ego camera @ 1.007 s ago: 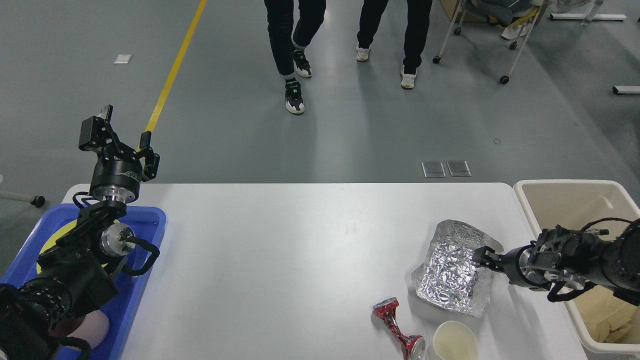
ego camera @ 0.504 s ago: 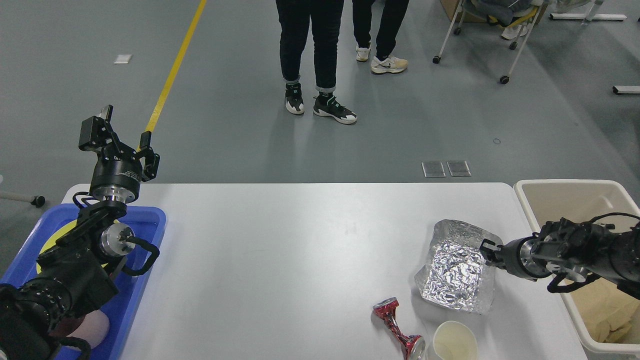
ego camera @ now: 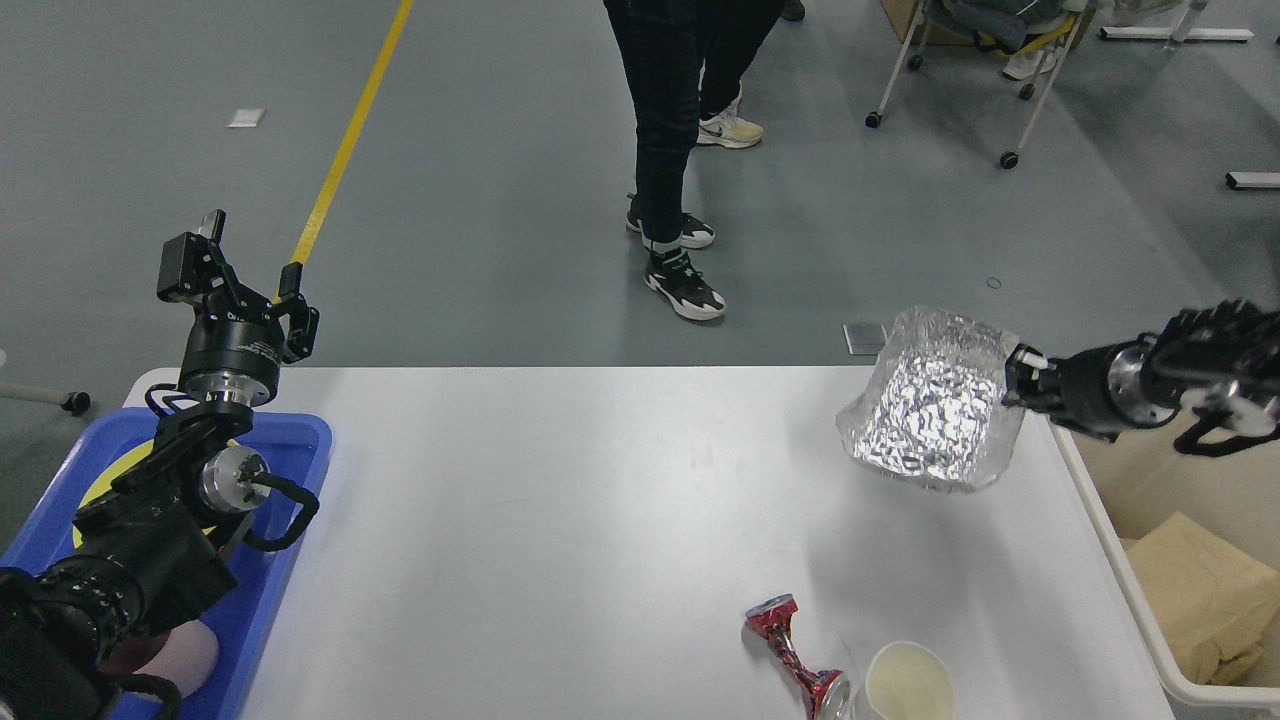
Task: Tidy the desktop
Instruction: 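Grasp the foil tray and lift it up with the right gripper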
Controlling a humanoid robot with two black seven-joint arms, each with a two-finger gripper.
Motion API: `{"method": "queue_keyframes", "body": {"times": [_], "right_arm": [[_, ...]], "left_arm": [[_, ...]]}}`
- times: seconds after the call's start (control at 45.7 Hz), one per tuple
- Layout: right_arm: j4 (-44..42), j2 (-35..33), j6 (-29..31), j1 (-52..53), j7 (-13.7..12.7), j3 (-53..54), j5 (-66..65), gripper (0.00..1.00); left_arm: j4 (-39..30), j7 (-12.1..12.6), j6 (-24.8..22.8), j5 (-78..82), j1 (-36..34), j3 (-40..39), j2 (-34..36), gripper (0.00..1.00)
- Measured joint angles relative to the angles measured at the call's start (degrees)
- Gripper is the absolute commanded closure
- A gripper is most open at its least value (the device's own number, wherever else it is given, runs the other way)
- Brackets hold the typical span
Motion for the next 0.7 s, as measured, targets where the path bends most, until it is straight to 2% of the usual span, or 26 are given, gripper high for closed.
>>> {"method": "queue_keyframes", "body": {"times": [0.131,0.197,0.372,0.526,0.701], "right_arm": [[0.09,-4.0,9.77,11.32,0.01,-1.09,-0.01,1.0],[0.04,-5.38,12.83,16.5,0.0,-2.18,-0.01,1.0],[-0.08,-6.57,16.25,27.49,-0.01,-7.04,-0.01,1.0],[-3.19,-6.37,15.2,26.65,-0.24,-7.89,0.13,1.0],[-13.27,-6.25,11.62,14.16,-0.59,-6.25,0.66,1.0]], "left_arm": [[0.0,0.0,0.0,-0.01,0.0,0.0,0.01,0.04],[0.0,0.0,0.0,-0.02,0.0,0.0,0.01,0.04],[0.0,0.0,0.0,-0.01,0.0,0.0,0.01,0.04],[0.0,0.0,0.0,-0.01,0.0,0.0,0.01,0.04],[0.01,0.0,0.01,-0.02,0.0,0.0,-0.03,0.04]]}}
